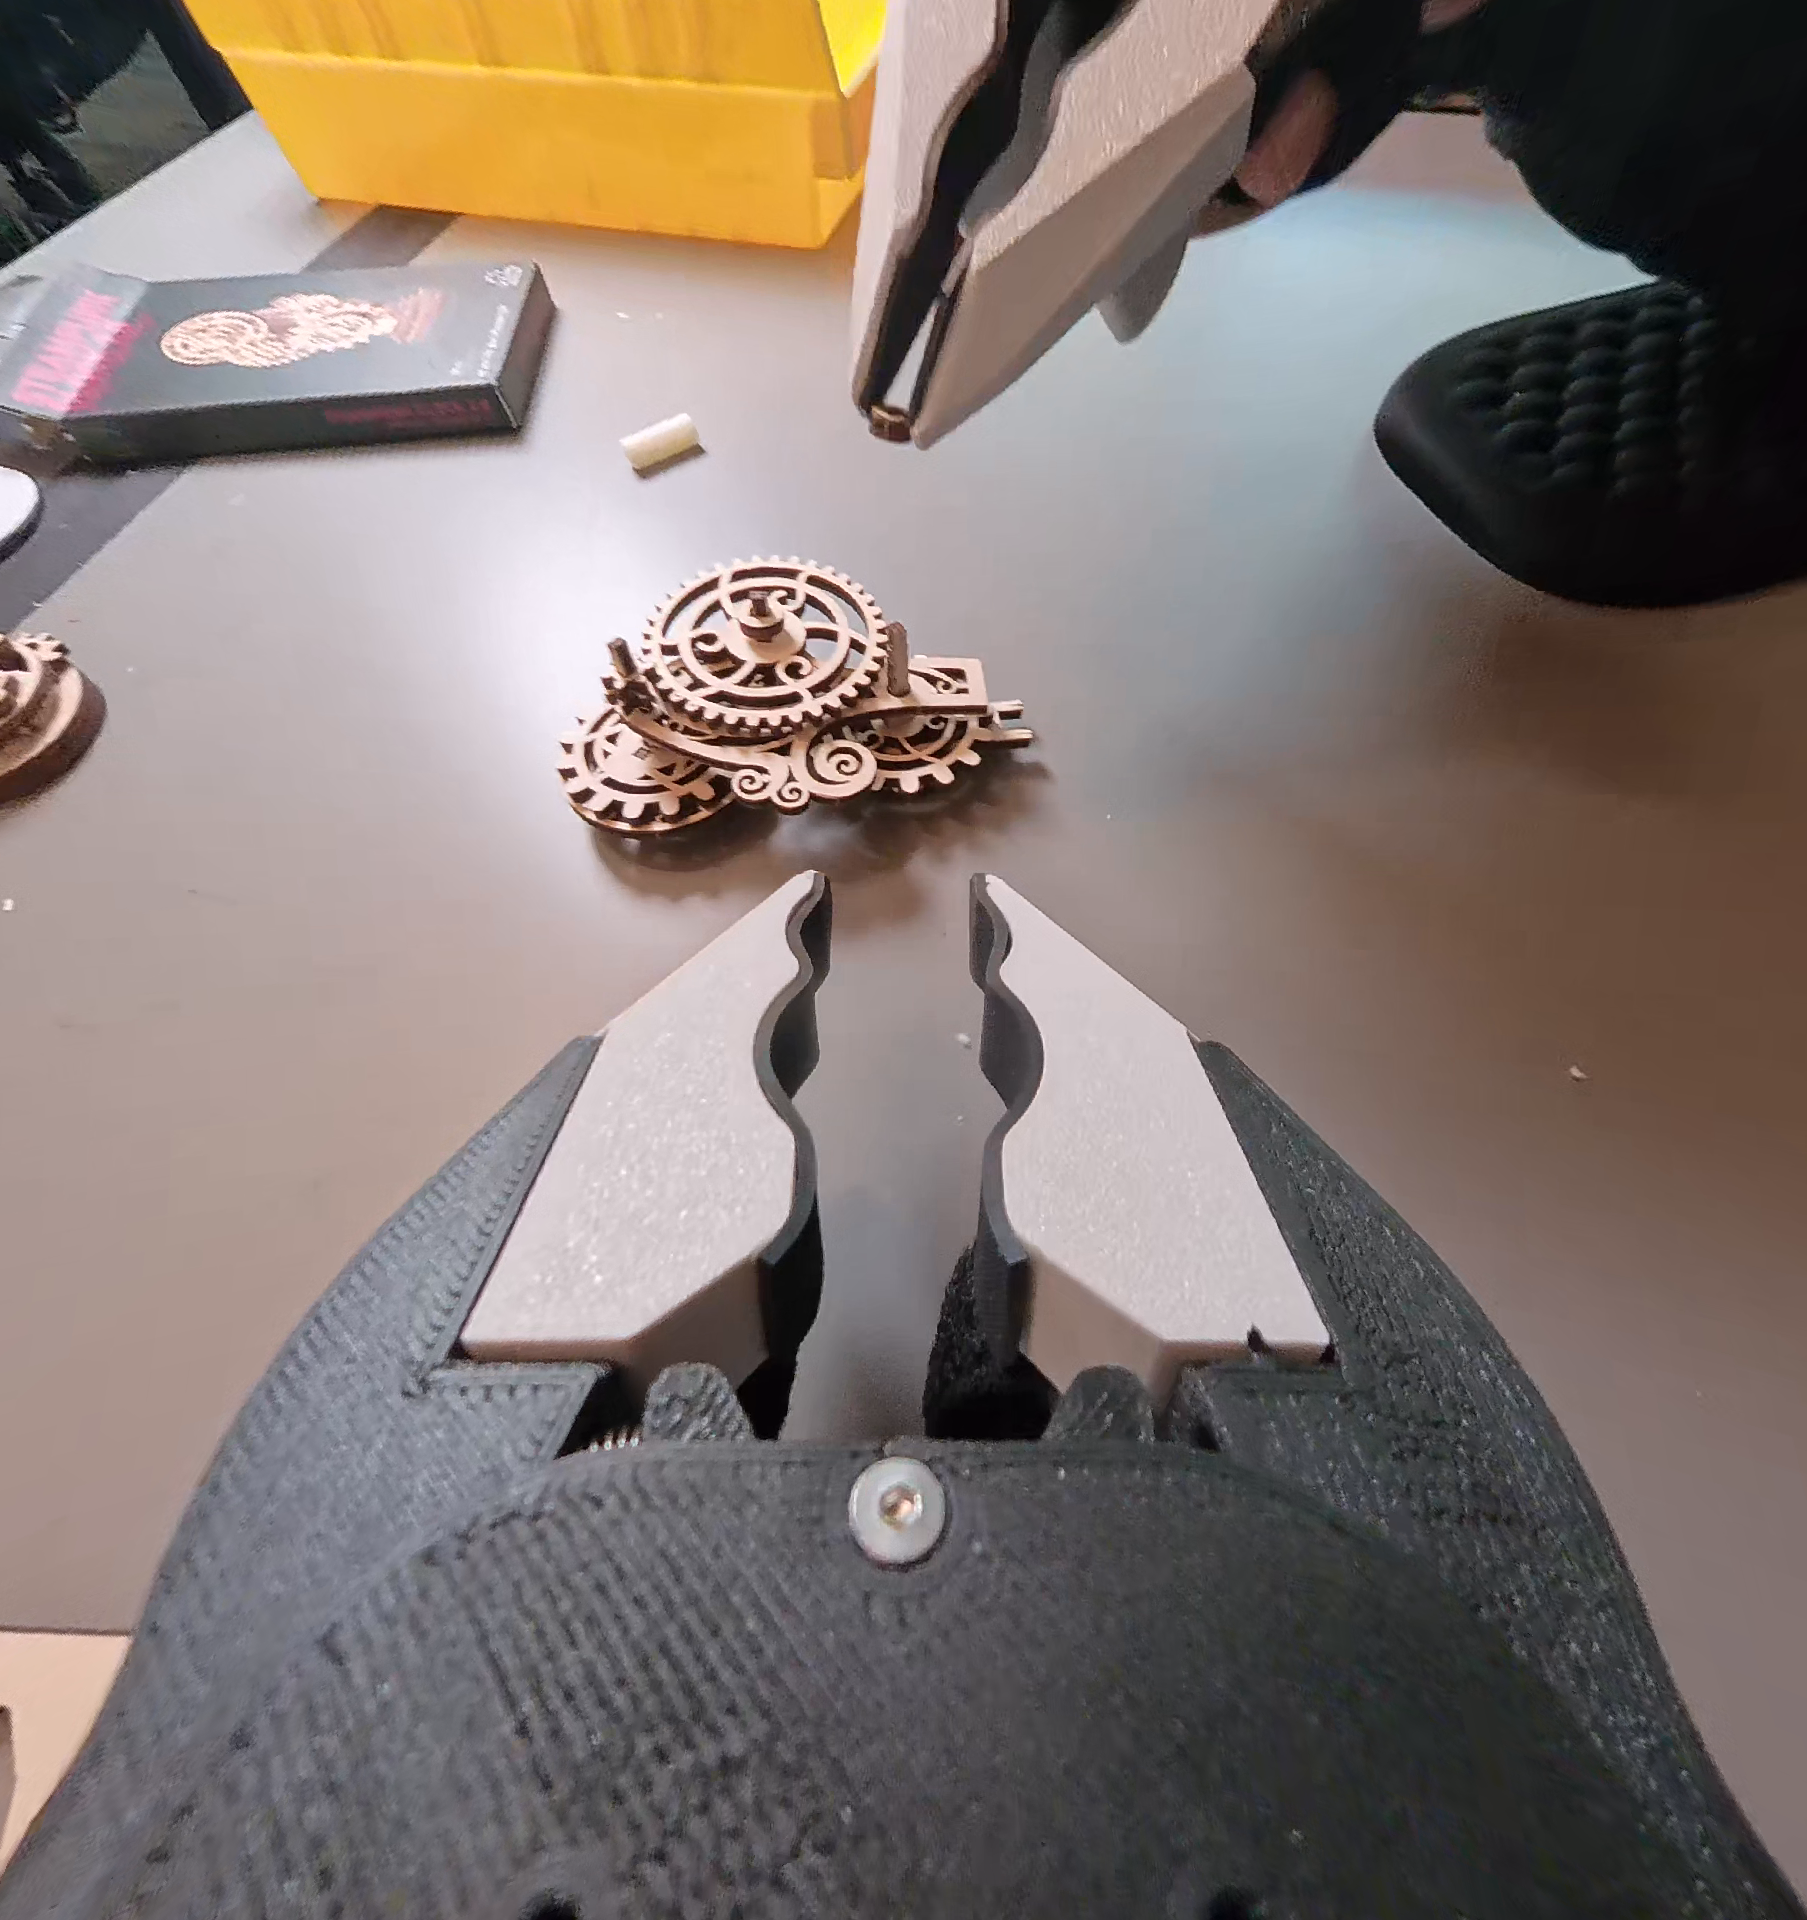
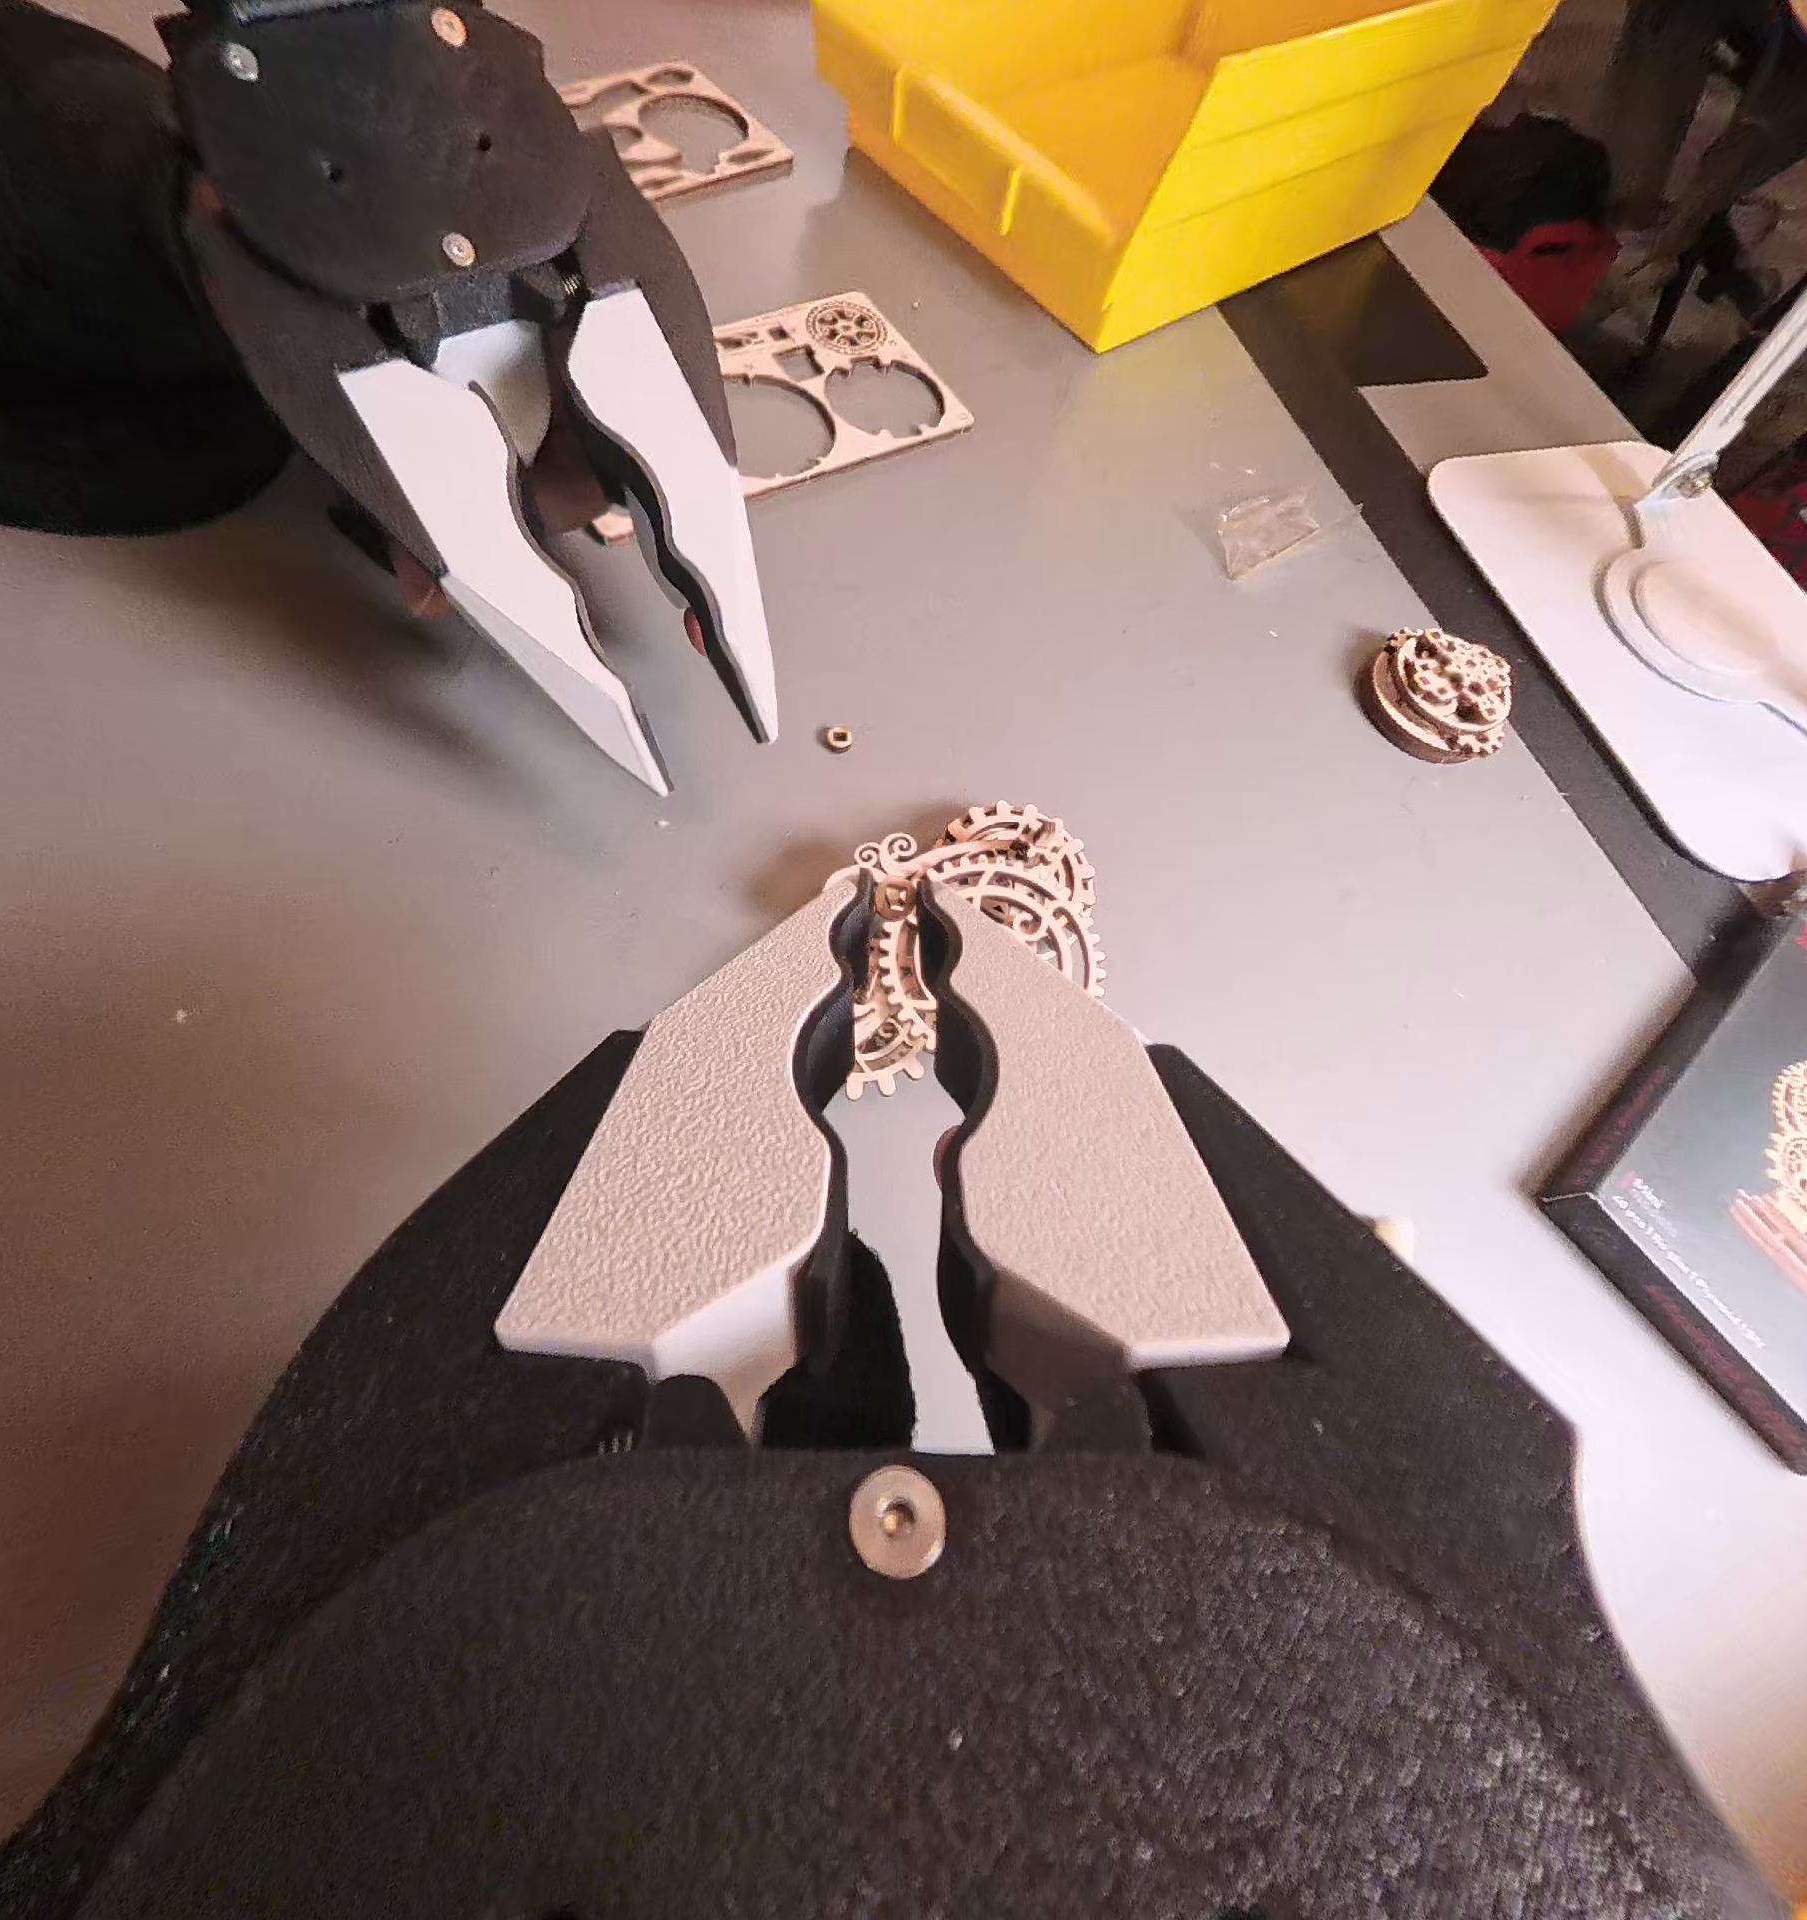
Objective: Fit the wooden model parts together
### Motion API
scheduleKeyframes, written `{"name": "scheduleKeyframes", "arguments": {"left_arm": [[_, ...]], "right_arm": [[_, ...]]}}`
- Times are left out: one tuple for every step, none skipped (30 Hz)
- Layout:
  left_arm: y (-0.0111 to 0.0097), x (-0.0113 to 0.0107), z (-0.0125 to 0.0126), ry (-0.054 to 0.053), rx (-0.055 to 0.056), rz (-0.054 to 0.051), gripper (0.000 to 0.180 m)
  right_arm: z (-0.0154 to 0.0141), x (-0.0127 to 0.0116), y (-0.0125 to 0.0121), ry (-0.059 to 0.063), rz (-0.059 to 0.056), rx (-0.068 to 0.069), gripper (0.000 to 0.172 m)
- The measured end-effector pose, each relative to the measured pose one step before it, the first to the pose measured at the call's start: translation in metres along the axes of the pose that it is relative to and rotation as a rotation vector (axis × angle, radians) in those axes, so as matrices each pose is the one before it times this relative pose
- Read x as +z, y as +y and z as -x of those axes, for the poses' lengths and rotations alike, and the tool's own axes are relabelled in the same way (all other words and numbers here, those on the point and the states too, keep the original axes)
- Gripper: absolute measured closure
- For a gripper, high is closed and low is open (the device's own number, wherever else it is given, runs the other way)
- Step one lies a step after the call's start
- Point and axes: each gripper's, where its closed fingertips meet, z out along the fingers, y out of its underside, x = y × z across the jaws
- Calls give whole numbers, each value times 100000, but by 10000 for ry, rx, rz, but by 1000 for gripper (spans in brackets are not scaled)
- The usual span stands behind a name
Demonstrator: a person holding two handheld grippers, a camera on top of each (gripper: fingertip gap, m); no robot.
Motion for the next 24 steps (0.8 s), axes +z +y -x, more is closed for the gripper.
{"name": "scheduleKeyframes", "arguments": {"left_arm": [[-145,-74,213,-101,-30,-97,155],[-133,-68,210,-90,-32,-93,155],[-79,-47,168,-68,-27,-61,156],[4,-12,136,-53,-15,-17,156],[59,20,118,-36,-3,9,156],[105,43,60,-15,-5,23,156],[129,81,53,-5,-22,32,156],[135,84,1,18,-28,41,156],[131,85,3,18,-19,50,156],[129,73,18,0,-2,42,156],[87,52,6,-3,14,36,156],[81,34,20,-6,9,31,156],[58,31,-5,3,-1,18,156],[48,42,-17,10,-13,14,156],[58,54,-28,14,-15,20,156],[70,66,-27,15,-5,27,156],[80,82,-31,13,1,35,156],[77,60,5,3,-9,53,156],[8,33,-6,4,-6,16,156],[2,4,5,9,-14,4,156],[9,-3,-6,16,-28,6,156],[2,-3,25,12,-36,-2,156],[-22,-28,17,0,-29,-16,156],[-4,-7,2,9,-16,-9,156]], "right_arm": [[-53,88,327,25,14,46,165],[-20,62,373,0,58,38,165],[23,56,340,-34,54,57,165],[40,43,297,-53,36,60,165],[11,36,264,-42,36,42,165],[-11,7,276,-36,69,20,165],[-25,-20,285,-20,87,5,165],[31,-56,329,-62,137,-4,165],[217,-62,508,-172,244,7,165],[320,-42,706,-217,362,0,165],[36,26,729,-1,356,-64,165],[-113,82,738,138,352,-138,165],[147,157,848,-16,436,-136,165],[384,225,871,-164,473,-96,165],[198,290,760,-44,421,-90,165],[7,287,593,77,325,-110,165],[129,241,493,-20,275,-100,165],[165,181,353,-79,194,-44,165],[88,111,195,-64,97,16,163],[72,30,72,-80,29,60,160],[102,-87,-21,-112,-28,75,154],[113,-107,41,-118,19,83,147],[37,-140,-14,-65,-14,53,142],[-17,-197,-187,-18,-120,31,138]]}}
